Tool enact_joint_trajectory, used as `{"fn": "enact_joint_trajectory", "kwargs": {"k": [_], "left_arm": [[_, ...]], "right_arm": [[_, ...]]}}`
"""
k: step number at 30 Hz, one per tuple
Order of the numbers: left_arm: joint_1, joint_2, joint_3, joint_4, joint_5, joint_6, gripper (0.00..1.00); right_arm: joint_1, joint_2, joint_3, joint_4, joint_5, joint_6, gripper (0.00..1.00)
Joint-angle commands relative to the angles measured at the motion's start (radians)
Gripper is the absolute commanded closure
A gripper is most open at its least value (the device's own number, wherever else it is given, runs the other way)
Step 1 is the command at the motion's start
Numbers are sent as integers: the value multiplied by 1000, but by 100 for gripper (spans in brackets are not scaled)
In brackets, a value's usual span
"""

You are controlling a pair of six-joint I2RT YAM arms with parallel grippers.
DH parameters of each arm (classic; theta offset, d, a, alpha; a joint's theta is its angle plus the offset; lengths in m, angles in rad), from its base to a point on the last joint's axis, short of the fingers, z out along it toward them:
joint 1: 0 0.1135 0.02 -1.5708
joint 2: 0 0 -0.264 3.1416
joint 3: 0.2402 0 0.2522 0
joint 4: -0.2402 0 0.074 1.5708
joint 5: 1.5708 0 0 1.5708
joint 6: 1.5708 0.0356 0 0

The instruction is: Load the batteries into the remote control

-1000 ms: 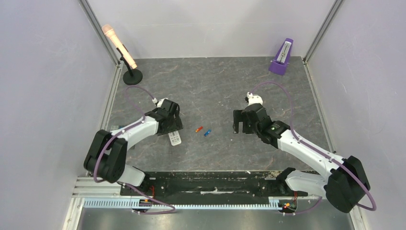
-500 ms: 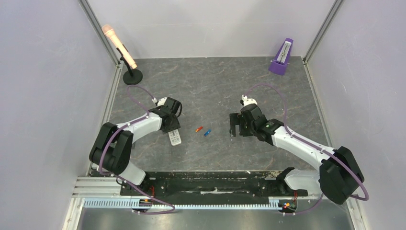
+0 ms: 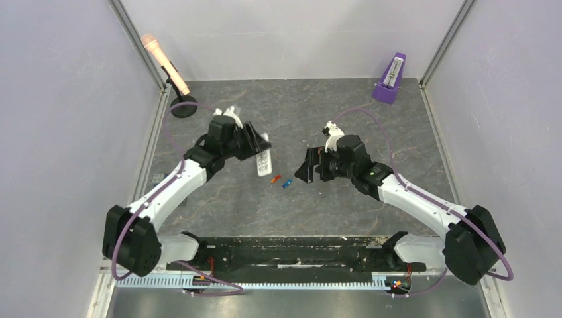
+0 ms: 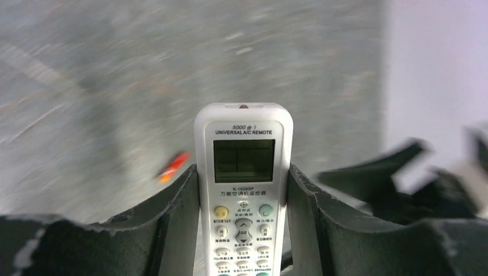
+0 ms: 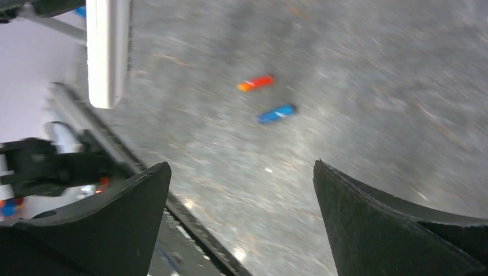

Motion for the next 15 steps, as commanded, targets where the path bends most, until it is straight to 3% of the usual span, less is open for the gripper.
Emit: {"fn": "enact_joint_trajectory", "kwargs": {"k": [1,7,15], "left_arm": [[-3,-75,113,275,360,-60,98],[-4,-105,183,367,464,-155,98],[-4,-116,194,485,543,-215,98]], "right_arm": [[8,-42,49,286,-237,125,2],[29,-66,66,549,-330,293,2],[62,-23,88,756,-367,418,2]]}}
